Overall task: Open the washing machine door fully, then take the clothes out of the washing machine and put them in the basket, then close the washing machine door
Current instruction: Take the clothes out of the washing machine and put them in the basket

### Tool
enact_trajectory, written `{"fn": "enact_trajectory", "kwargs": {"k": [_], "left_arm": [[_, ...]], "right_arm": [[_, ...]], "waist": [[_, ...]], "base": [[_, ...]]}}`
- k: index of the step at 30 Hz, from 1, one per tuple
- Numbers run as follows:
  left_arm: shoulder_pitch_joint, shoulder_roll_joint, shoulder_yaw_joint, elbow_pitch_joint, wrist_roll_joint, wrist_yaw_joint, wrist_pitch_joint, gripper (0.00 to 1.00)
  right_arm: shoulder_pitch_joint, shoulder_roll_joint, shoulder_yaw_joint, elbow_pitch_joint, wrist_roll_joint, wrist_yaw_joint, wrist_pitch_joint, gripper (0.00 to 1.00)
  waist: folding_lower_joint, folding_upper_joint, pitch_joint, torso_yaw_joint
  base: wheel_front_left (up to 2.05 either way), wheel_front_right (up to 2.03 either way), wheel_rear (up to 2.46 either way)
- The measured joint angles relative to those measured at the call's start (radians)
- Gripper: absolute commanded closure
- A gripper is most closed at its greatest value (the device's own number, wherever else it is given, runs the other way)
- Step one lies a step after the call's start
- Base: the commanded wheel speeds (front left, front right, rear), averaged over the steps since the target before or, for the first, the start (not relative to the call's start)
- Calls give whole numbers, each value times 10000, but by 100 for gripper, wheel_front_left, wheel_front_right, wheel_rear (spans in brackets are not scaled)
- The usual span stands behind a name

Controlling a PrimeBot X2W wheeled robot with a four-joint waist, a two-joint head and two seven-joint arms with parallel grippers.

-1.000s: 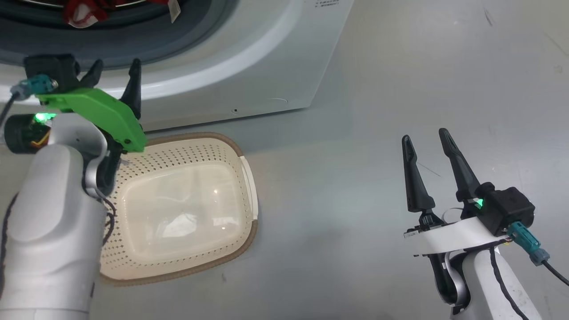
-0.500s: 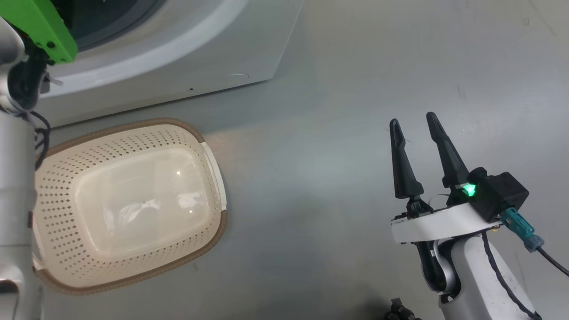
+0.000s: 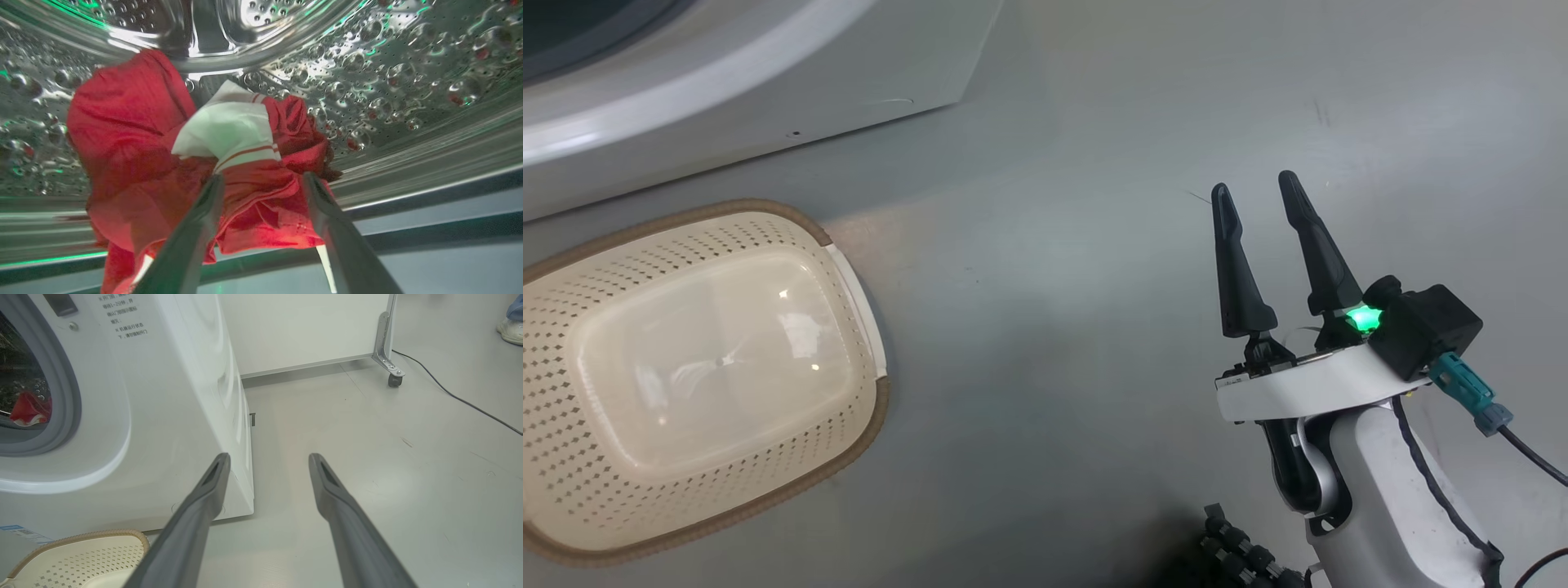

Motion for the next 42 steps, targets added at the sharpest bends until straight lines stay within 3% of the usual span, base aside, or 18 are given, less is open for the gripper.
{"fn": "enact_trajectory", "kwargs": {"k": [17,18,19,20,21,31,42], "left_arm": [[-536,324,186,959,-96,487,1438,0],[-553,330,173,986,-96,487,1478,44],[-576,334,157,1005,-96,487,1574,62],[-606,343,123,1009,-94,485,1622,96],[-634,355,82,1011,-94,485,1630,100],[-718,454,-102,997,-69,303,1551,100],[-593,4,138,683,-558,10,127,100]], "right_arm": [[-353,2,326,117,288,-94,0,0],[-392,2,336,121,316,-136,0,0],[-426,2,341,119,320,-153,0,0],[-443,2,343,119,326,-153,0,0],[-453,2,343,119,351,-157,0,0],[-591,2,330,192,274,-169,0,0],[-606,-2,100,366,-165,-178,0,0]], "waist": [[0,0,501,-565],[0,0,505,-574],[0,0,509,-582],[-1,0,513,-589],[0,0,518,-596],[0,0,529,-598],[-1,0,329,-266]], "base": [[0,0,0],[0,0,0],[0,0,0],[0,0,0],[0,0,0],[0,0,0],[0,0,0]]}}
